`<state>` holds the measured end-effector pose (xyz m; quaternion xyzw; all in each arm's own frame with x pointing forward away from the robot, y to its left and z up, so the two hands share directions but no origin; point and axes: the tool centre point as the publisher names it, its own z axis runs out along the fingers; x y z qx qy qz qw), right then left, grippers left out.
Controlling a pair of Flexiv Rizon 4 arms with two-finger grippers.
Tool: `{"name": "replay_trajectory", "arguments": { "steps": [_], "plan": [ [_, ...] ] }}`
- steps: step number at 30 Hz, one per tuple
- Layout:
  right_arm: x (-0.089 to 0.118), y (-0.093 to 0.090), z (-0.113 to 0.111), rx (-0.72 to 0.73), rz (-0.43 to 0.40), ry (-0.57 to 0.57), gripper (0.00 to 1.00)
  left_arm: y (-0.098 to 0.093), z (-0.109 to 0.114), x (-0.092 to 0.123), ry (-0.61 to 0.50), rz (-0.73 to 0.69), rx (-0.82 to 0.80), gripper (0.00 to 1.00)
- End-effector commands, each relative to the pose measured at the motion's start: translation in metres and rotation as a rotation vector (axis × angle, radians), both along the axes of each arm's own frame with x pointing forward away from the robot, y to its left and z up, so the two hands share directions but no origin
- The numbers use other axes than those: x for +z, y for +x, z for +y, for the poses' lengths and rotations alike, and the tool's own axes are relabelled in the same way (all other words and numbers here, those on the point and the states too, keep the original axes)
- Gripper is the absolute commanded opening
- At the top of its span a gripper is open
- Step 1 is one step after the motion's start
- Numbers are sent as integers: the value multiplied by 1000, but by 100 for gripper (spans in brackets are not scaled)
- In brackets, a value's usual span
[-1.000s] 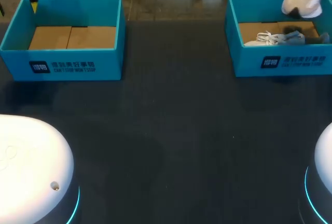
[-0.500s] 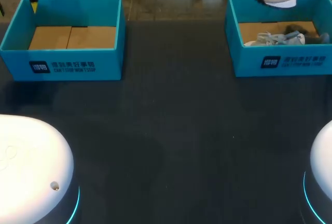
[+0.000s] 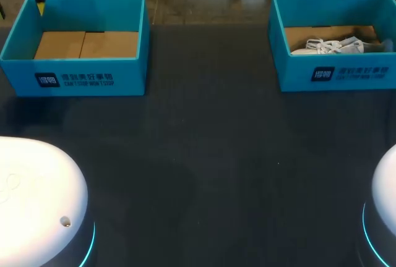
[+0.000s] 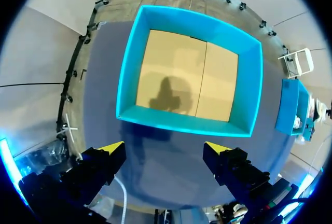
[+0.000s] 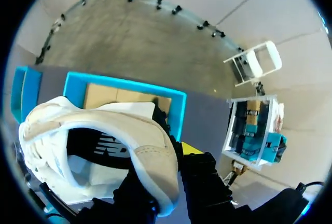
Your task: Take the shoe out of the shoebox, open the shoe tongue, remove and reinsert the insole, then place the shoe into the shoebox
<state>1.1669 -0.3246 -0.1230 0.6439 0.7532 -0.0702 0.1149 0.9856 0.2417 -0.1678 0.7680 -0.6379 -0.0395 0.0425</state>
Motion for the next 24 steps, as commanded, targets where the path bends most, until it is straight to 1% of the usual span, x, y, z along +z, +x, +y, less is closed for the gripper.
{"name": "replay_trajectory", "arguments": {
  "steps": [1,10,11,15,16,17,18,21,22,24],
  "plan": [
    [-4,-7,1,0,-17,0,0,-1,0,0,0,0,-1,100],
    [-4,-7,1,0,-17,0,0,-1,0,0,0,0,-1,100],
    [-11,-6,3,12,-24,-26,0,-1,0,0,0,0,-1,100],
    [-38,-6,2,-20,-27,-8,0,-1,0,0,0,0,-1,100],
    [-47,-5,1,-37,-6,-22,0,-1,0,0,0,0,-1,100],
    [-52,-5,0,-42,-7,-14,0,-1,0,0,0,0,-1,100],
    [-59,-4,-1,-48,-23,29,0,-1,0,0,0,0,-1,100],
    [-69,-4,-1,-69,-30,1,0,-1,0,0,0,0,-1,100],
    [-82,-6,-5,-127,-4,-24,0,-1,0,0,0,0,-1,100],
    [-82,-6,-5,-127,-4,-24,0,-1,0,0,0,0,-1,100]
  ]
}}
